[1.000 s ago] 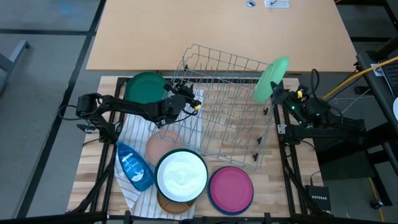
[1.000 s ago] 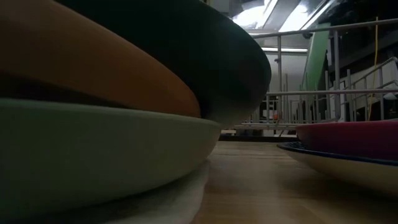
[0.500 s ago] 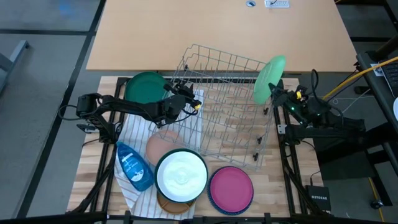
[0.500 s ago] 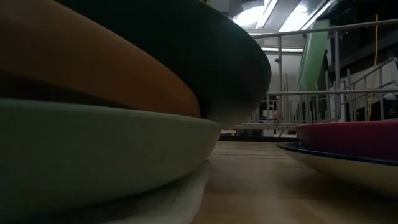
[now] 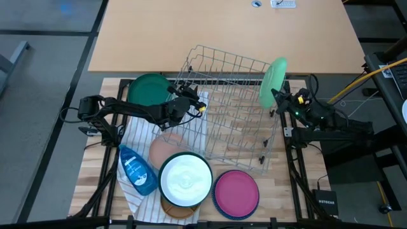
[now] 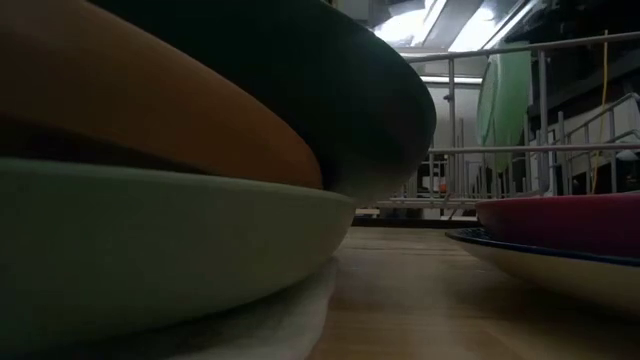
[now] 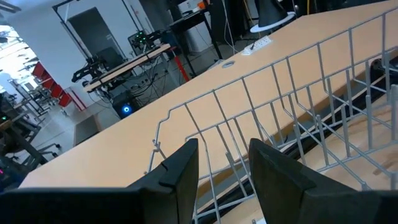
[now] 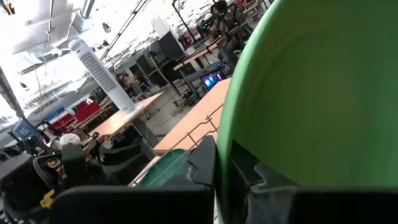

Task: Sort dishes
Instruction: Put the green plate in the dish rack

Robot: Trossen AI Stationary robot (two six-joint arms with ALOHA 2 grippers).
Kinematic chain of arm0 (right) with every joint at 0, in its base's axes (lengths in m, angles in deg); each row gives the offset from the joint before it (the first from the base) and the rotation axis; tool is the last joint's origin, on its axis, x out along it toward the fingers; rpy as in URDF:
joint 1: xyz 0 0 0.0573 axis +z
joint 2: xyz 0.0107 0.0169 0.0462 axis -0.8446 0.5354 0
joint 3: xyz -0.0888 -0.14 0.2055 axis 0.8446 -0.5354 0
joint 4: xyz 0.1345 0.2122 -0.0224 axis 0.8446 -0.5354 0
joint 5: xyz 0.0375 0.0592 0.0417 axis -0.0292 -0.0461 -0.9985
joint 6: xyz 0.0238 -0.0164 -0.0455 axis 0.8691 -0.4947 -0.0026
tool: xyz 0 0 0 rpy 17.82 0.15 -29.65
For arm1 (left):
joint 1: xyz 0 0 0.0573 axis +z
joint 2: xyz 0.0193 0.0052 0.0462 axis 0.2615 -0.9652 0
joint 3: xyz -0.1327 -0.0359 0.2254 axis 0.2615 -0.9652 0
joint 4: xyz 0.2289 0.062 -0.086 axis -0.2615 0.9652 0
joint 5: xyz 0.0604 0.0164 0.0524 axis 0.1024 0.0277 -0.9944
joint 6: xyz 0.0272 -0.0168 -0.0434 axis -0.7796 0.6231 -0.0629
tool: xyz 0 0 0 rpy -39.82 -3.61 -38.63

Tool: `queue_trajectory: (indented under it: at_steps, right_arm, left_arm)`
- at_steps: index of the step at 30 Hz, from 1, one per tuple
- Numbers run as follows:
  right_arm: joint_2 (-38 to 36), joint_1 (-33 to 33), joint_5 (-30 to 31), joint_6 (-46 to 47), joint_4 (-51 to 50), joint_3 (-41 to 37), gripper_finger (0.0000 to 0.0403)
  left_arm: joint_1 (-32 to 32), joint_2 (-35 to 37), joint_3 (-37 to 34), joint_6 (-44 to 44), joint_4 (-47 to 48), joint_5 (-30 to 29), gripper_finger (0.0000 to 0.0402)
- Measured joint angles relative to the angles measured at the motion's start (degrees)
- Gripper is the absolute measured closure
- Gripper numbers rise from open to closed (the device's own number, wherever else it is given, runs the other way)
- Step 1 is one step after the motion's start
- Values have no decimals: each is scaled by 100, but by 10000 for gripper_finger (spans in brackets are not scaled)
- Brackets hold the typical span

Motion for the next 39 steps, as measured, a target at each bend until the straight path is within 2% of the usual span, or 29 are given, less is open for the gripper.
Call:
queue_trajectory:
  at_steps: [18,30,39]
  right_arm:
    - [-4,0,90,-82,-1100,0,389]
    - [-2,0,478,-144,-1708,2,358]
    - [0,-4,498,-163,-2021,0,312]
  left_arm:
    - [2,0,0,157,83,83,270]
    - [0,0,0,242,85,80,270]
    - [1,0,0,242,85,82,270]
